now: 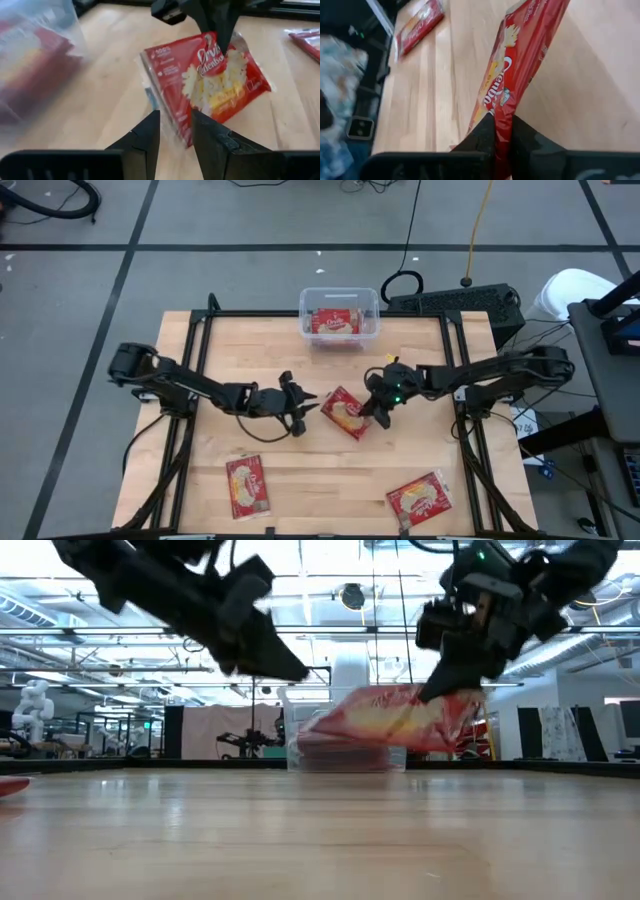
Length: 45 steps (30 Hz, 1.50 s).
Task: Sort popcorn bags into baskets
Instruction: Put the popcorn bags into the transparent bin
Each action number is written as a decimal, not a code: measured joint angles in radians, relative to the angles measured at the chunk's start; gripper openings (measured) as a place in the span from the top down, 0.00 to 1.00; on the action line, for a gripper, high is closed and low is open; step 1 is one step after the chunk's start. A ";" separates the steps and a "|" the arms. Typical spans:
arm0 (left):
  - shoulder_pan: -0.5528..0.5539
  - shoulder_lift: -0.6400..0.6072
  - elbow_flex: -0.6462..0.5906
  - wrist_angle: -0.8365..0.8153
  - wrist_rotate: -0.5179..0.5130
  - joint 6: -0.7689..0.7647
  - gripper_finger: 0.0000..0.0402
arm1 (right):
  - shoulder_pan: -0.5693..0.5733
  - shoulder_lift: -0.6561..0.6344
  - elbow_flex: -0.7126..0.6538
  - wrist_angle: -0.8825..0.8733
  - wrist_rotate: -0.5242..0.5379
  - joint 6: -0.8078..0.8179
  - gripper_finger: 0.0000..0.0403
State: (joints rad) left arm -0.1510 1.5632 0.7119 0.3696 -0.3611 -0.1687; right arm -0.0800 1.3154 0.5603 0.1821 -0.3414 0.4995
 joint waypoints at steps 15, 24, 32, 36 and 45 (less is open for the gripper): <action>-0.015 -0.018 0.000 -0.039 -0.048 -0.019 0.71 | -0.191 -0.081 0.444 -0.721 0.032 -0.490 0.97; -0.061 -0.018 -0.036 0.016 -0.123 -0.055 0.71 | -0.342 -0.081 0.617 -0.761 0.052 -0.702 0.96; -0.061 -0.018 -0.170 0.222 -0.135 -0.118 0.71 | -0.481 0.009 0.794 -0.765 0.006 -0.848 0.96; -0.061 -0.018 -0.178 0.230 -0.136 -0.139 0.71 | -0.541 0.108 0.914 -0.836 -0.045 -0.934 0.96; -0.060 -0.018 -0.178 0.233 -0.135 -0.127 0.71 | -0.609 0.320 1.123 -0.939 -0.051 -1.174 0.96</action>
State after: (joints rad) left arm -0.2111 1.5452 0.5339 0.6029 -0.4965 -0.2959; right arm -0.6886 1.6349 1.6835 -0.7565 -0.3928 -0.6748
